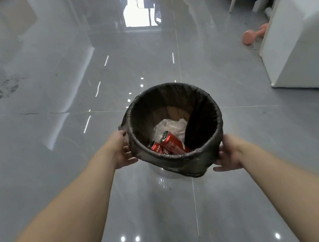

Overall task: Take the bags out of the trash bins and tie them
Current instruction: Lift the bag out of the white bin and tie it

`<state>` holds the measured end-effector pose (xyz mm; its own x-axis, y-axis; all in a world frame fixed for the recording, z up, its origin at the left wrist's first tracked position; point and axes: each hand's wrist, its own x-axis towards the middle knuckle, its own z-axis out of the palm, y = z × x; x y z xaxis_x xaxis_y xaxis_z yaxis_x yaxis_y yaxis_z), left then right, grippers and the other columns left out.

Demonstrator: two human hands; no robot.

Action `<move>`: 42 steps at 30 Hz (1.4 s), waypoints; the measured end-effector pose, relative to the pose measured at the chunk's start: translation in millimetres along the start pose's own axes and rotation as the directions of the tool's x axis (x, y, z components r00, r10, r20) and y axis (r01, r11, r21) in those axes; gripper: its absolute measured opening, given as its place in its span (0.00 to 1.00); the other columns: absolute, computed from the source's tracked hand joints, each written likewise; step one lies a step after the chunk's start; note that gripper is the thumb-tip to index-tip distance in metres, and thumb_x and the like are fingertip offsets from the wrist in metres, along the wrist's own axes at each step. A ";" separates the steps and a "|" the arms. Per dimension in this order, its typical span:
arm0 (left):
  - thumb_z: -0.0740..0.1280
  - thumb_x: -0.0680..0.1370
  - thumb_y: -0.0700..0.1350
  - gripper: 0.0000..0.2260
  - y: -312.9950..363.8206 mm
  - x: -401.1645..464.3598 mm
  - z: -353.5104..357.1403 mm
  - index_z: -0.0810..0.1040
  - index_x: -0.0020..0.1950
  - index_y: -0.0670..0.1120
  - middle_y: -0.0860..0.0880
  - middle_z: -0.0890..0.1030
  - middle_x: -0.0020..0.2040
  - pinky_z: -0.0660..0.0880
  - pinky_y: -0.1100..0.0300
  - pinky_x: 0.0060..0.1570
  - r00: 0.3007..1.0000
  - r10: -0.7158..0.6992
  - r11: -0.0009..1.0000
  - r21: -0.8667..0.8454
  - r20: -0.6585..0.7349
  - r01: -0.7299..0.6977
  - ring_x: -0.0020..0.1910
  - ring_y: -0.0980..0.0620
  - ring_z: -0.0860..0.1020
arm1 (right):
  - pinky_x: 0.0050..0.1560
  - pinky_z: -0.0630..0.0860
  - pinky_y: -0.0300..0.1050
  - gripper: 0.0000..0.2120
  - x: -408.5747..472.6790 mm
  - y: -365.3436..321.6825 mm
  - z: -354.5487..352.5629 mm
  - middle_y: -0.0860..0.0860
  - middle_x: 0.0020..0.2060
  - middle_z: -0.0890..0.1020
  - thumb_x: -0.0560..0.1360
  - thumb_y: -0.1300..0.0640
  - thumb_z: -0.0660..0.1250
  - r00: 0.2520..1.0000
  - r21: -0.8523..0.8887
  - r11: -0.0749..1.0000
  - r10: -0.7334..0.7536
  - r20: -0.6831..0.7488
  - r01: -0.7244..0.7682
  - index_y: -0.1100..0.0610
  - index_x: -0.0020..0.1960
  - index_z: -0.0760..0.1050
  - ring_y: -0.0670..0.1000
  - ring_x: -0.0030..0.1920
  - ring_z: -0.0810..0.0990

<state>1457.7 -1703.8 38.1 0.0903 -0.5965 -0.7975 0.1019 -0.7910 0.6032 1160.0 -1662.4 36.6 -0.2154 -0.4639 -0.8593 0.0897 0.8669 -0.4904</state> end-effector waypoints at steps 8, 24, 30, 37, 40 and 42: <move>0.62 0.79 0.46 0.15 15.4 -11.6 11.9 0.81 0.56 0.38 0.39 0.85 0.51 0.82 0.47 0.45 0.989 0.039 0.990 0.127 0.145 -0.058 0.47 0.40 0.84 | 0.63 0.70 0.58 0.11 -11.1 -16.6 -7.3 0.53 0.50 0.82 0.77 0.52 0.60 0.994 -0.018 0.993 -0.113 0.009 0.113 0.56 0.51 0.78 0.56 0.50 0.82; 0.57 0.76 0.36 0.10 50.9 -41.5 -7.4 0.69 0.36 0.44 0.49 0.69 0.31 0.75 0.67 0.36 1.000 -0.009 0.993 -0.119 -0.008 0.008 0.27 0.56 0.70 | 0.29 0.72 0.37 0.15 -36.0 -66.1 -25.7 0.47 0.21 0.77 0.78 0.50 0.59 0.988 -0.145 0.978 -0.147 0.039 0.151 0.52 0.34 0.70 0.46 0.19 0.75; 0.55 0.79 0.34 0.10 56.7 -55.6 7.2 0.72 0.40 0.37 0.44 0.77 0.27 0.79 0.59 0.23 0.996 0.030 0.989 -0.143 0.082 -0.018 0.23 0.52 0.77 | 0.24 0.72 0.32 0.14 -40.5 -81.5 -15.8 0.48 0.22 0.79 0.78 0.52 0.60 0.980 -0.154 0.977 -0.121 0.159 0.146 0.54 0.35 0.72 0.46 0.20 0.77; 0.57 0.75 0.36 0.10 46.9 -64.4 3.8 0.74 0.36 0.43 0.49 0.77 0.23 0.72 0.66 0.21 0.987 0.153 0.922 0.354 0.042 -0.158 0.19 0.54 0.75 | 0.40 0.82 0.44 0.12 -41.2 -77.5 -51.1 0.53 0.41 0.86 0.74 0.50 0.64 0.874 -0.085 0.954 -0.226 0.430 0.288 0.55 0.47 0.82 0.51 0.38 0.85; 0.58 0.74 0.36 0.09 44.1 -67.1 6.4 0.74 0.36 0.42 0.49 0.78 0.22 0.73 0.65 0.21 0.982 0.189 0.896 0.405 0.018 -0.180 0.19 0.53 0.77 | 0.50 0.82 0.53 0.16 -38.6 -64.4 -62.1 0.58 0.50 0.85 0.73 0.52 0.64 0.789 0.008 0.958 -0.240 0.566 0.285 0.59 0.55 0.83 0.56 0.47 0.85; 0.59 0.74 0.34 0.08 47.8 -65.1 7.3 0.74 0.37 0.41 0.48 0.77 0.21 0.73 0.64 0.20 0.969 0.246 0.894 0.391 -0.022 -0.219 0.18 0.51 0.77 | 0.48 0.83 0.54 0.18 -41.1 -61.1 -63.6 0.59 0.48 0.85 0.67 0.54 0.73 0.741 0.058 0.963 -0.239 0.628 0.261 0.61 0.54 0.83 0.57 0.47 0.86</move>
<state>1449.4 -1703.8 118.7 0.1339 -0.7699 -0.6239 -0.3160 -0.6299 0.7095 1101.5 -1684.6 111.2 0.4292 -0.6656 -0.6106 0.0867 0.7033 -0.7056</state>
